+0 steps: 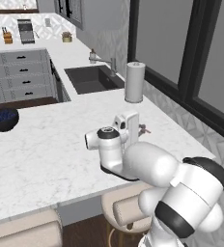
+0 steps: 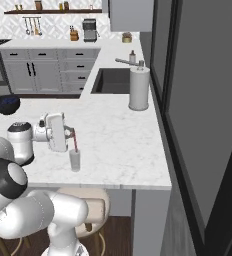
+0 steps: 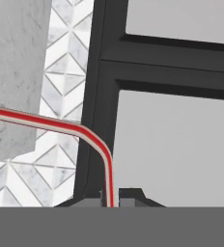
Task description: Take a straw from the drawer in front and place it inside the glass cup on the dining counter.
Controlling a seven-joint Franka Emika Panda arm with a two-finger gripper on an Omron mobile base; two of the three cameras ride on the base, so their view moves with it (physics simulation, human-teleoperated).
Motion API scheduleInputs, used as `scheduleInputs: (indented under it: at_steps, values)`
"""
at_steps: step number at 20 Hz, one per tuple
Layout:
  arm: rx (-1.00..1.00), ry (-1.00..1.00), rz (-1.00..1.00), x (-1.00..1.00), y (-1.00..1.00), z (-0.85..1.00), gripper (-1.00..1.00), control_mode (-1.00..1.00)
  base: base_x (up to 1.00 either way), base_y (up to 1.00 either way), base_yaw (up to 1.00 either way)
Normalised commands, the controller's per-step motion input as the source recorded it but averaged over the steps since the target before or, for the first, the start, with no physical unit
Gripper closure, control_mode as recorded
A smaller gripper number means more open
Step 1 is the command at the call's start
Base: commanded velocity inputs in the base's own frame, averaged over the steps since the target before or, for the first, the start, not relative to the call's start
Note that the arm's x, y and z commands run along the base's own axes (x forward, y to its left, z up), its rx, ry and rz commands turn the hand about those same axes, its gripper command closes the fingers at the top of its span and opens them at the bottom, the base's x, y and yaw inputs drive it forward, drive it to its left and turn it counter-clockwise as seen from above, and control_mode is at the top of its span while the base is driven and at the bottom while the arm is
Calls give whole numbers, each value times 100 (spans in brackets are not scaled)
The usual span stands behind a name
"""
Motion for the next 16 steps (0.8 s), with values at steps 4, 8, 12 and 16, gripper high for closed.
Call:
scheduleInputs:
  at_steps: [4, 8, 12, 16]
  values:
    - [0, 0, 0, 0, 0, -10, 100, -100, 0, 0, 0]
    - [0, 0, 0, 0, 0, -8, 100, -100, 0, 0, 0]
    - [0, 0, 0, 0, 0, -16, 100, -100, 0, 0, 0]
    - [1, 2, 1, 0, 0, -24, 100, -100, 0, 0, 0]
